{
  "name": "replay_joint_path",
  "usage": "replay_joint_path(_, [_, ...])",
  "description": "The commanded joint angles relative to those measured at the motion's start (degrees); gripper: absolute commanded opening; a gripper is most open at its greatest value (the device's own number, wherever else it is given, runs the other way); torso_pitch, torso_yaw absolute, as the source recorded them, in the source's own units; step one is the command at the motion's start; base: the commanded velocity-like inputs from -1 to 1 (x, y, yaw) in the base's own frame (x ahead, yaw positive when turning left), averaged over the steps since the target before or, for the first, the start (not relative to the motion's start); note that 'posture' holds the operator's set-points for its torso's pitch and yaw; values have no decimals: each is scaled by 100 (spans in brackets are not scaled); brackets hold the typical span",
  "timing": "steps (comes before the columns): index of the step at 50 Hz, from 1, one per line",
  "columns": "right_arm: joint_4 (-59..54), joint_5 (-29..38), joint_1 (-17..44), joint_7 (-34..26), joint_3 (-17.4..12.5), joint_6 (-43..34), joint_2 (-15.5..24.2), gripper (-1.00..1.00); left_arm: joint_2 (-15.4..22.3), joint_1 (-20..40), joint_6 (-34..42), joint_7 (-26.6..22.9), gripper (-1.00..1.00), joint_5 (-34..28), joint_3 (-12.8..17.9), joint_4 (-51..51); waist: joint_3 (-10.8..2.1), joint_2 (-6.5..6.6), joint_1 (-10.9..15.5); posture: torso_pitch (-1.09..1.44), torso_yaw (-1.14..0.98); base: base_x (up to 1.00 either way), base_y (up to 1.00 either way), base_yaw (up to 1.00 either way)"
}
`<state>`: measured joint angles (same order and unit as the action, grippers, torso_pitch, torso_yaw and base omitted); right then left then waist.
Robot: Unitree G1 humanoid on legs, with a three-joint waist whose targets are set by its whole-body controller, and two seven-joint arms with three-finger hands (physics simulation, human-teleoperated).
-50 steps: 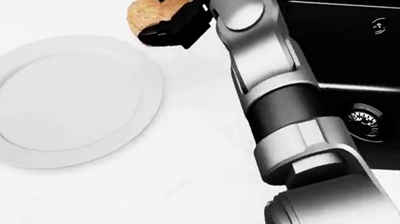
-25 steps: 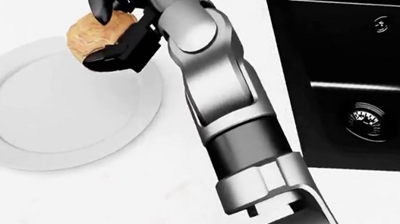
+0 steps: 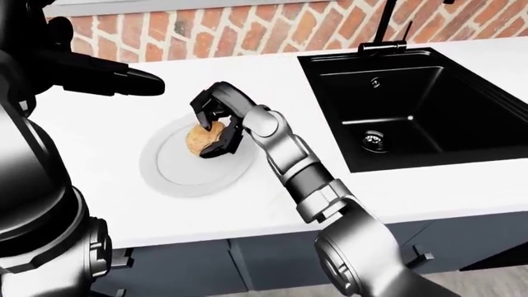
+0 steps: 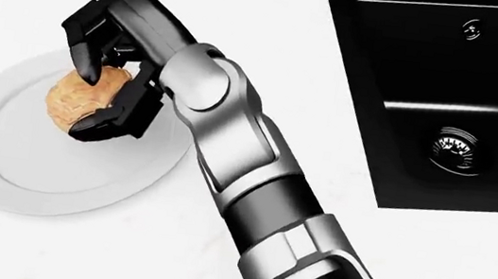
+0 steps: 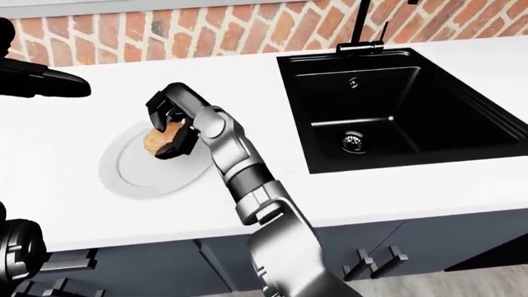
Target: Place the pastries on the plates.
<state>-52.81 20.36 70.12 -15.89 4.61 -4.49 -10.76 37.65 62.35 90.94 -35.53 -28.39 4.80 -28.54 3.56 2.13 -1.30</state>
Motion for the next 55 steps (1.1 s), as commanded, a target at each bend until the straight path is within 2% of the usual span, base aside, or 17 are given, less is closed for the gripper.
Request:
replay_joint_path(1, [216,-53,249,68,-19,260,-38,-100,78,172,-128,40,100,-51,58,-65,-184,57,-2,0,0,0,0,0])
replay_joint_path(10, [-379,-117,301,123,-46,677,-150,-100,102,177,-66,46,100,-36,44,-90,-187,80,-13,0,0,0,0,0])
replay_joint_path(18, [-901,-120,477,211,-144,930,-74,-100,122,182,-9,65,100,-11,33,-123,-188,86,-13,0,0,0,0,0])
replay_joint_path(19, [-905,-107,503,211,-136,901,-81,-29,110,172,-22,75,100,-6,40,-116,-188,85,-12,0,0,0,0,0])
replay_joint_path(20, [-887,-90,534,215,-127,861,-87,100,109,169,-26,80,100,-2,42,-113,-188,83,-10,0,0,0,0,0])
replay_joint_path(33, [-486,-147,753,141,-178,468,10,100,130,200,-45,112,100,47,43,-73,-181,75,-1,0,0,0,0,0])
replay_joint_path(38, [372,-206,786,-14,-159,-141,108,100,105,176,-76,128,100,54,61,-81,-169,63,14,0,0,0,0,0])
replay_joint_path(46, [1870,-231,517,-271,-142,-1111,398,100,131,172,-56,115,100,62,44,-124,-149,19,39,0,0,0,0,0])
replay_joint_path(51, [2931,-132,154,-500,-136,-1749,656,100,147,199,-21,111,100,67,8,-131,-141,-17,58,0,0,0,0,0])
replay_joint_path(55, [3870,-142,-202,-684,-253,-2248,904,100,155,197,-24,124,100,61,4,-123,-141,-38,74,0,0,0,0,0])
